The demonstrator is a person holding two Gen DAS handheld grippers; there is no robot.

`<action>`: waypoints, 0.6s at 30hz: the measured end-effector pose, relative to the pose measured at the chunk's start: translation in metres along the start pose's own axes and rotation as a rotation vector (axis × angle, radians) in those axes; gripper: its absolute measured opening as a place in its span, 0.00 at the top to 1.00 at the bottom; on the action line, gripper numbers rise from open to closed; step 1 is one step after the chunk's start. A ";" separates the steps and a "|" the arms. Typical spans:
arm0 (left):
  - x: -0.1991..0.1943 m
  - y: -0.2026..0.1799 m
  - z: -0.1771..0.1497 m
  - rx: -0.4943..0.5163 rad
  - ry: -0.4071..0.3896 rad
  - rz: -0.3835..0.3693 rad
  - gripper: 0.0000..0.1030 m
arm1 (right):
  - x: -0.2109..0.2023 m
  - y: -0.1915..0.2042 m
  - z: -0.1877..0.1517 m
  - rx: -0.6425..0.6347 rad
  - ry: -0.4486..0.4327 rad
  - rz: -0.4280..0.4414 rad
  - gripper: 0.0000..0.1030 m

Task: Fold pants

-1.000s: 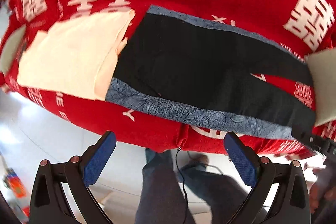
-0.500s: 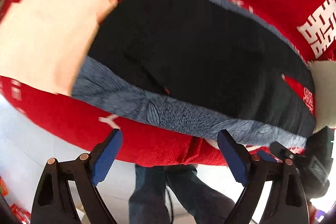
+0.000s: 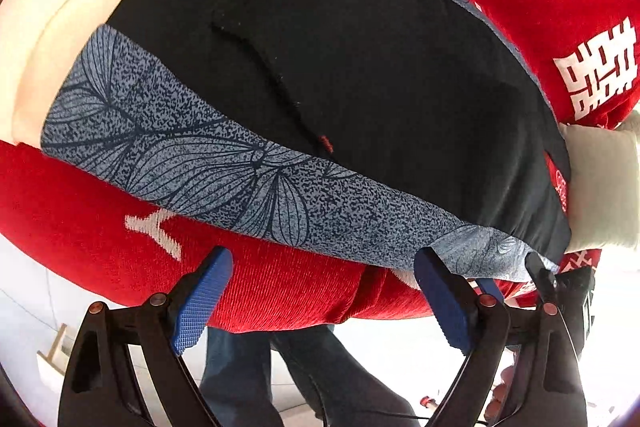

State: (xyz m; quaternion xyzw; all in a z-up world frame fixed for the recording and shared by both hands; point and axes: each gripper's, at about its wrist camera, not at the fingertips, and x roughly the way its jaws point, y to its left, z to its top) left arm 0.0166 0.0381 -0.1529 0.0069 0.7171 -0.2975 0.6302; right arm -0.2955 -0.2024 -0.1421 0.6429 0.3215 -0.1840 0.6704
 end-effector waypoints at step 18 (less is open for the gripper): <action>-0.005 0.033 0.029 -0.252 -0.086 -0.207 0.09 | -0.032 0.043 0.034 0.127 -0.014 0.257 0.91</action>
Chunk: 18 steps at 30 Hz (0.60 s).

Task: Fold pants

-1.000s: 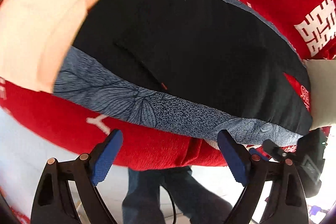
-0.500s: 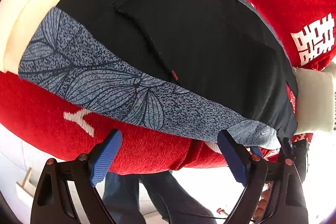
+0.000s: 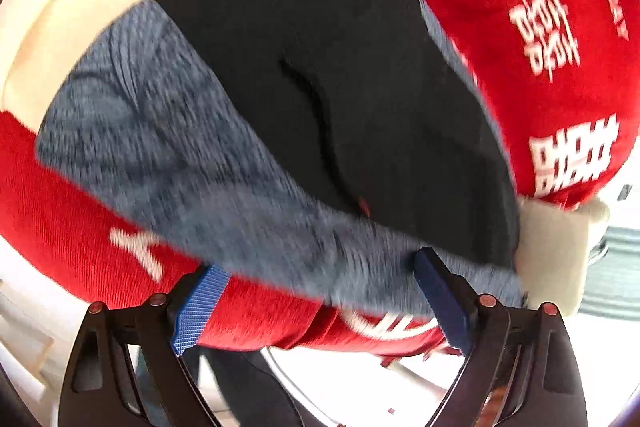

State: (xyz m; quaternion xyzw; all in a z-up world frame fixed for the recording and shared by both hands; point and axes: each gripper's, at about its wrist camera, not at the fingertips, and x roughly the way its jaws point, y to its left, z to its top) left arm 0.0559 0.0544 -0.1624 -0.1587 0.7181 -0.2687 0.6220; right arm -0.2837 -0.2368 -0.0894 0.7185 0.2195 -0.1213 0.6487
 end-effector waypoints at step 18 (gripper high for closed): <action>-0.047 -0.086 0.059 0.197 -0.089 0.054 0.87 | 0.005 0.071 0.040 -0.166 0.069 -0.189 0.91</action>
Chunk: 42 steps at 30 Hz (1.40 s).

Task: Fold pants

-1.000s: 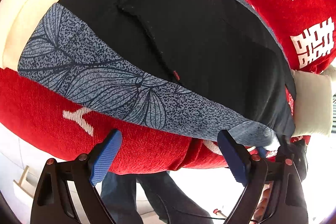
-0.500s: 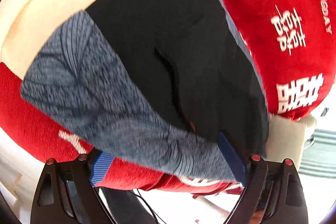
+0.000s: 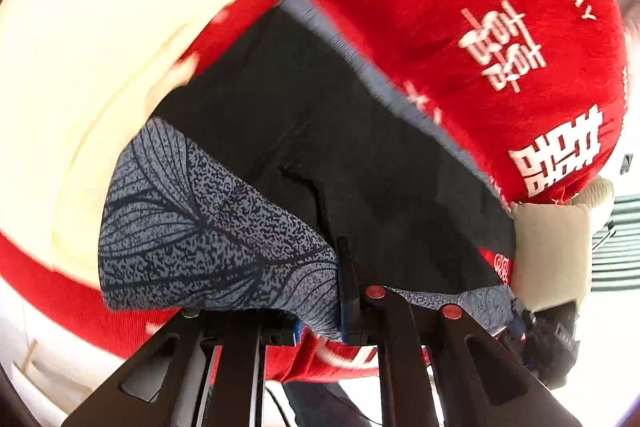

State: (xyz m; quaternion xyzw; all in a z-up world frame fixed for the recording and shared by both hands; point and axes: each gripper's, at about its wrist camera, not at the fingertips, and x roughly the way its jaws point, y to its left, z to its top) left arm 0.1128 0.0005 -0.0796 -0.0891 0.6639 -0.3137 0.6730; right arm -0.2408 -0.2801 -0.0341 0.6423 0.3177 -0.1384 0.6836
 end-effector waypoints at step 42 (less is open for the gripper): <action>0.152 -0.090 0.119 0.211 -0.083 0.628 0.06 | 0.117 0.045 0.229 -0.407 0.205 -0.492 0.50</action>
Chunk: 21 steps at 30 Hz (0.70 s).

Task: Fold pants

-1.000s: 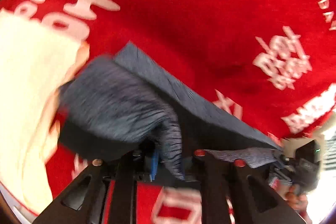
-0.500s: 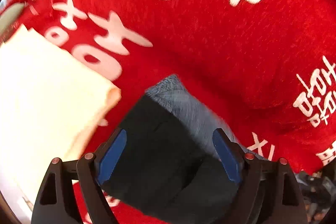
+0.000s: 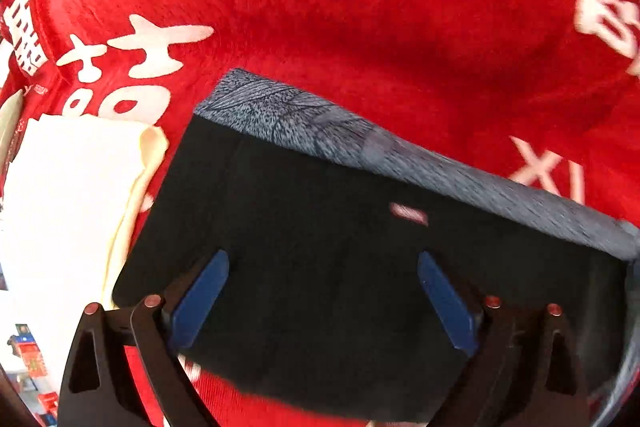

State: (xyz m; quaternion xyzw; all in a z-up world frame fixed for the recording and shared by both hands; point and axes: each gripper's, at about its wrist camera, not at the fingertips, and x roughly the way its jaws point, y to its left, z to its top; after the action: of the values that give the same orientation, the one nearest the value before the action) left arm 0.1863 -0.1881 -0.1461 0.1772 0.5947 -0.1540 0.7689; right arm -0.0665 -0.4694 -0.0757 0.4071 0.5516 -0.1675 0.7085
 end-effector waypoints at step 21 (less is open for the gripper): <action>-0.076 -0.166 -0.142 0.302 0.123 -0.262 0.06 | -0.147 -0.109 -0.217 0.286 -0.141 -0.277 0.36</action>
State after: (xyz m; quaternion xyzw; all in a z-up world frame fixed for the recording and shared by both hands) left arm -0.0282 -0.2690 -0.1194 0.2208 0.6287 -0.3291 0.6690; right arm -0.3305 -0.4023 0.0032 0.4109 0.5218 -0.3681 0.6507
